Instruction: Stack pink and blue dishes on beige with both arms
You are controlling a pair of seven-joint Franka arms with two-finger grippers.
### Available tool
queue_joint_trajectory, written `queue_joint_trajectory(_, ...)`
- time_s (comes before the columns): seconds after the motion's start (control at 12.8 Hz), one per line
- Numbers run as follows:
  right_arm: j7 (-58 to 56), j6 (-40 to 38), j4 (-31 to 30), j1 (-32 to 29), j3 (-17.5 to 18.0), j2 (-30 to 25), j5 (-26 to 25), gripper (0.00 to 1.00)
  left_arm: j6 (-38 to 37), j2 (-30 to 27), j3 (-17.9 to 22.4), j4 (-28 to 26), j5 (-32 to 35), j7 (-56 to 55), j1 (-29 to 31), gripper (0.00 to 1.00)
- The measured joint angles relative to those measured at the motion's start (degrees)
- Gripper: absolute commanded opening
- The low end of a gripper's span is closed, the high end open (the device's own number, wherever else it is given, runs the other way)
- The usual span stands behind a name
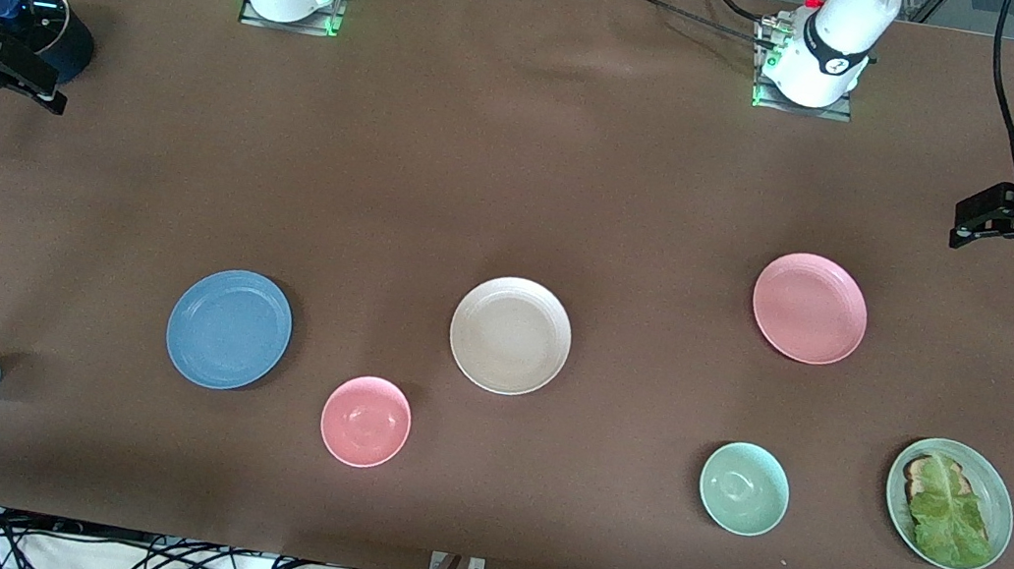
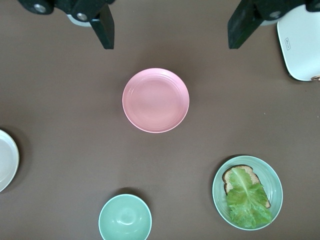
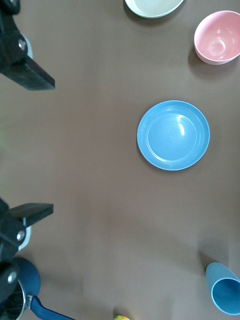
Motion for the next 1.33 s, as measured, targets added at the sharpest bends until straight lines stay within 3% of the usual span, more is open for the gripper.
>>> queue_joint_trajectory(1.33,0.0,-1.5,0.0,0.0,-0.1,0.0,0.0,1.0,0.0,0.1,-0.4,-0.1,0.0,0.0,-0.2,1.0)
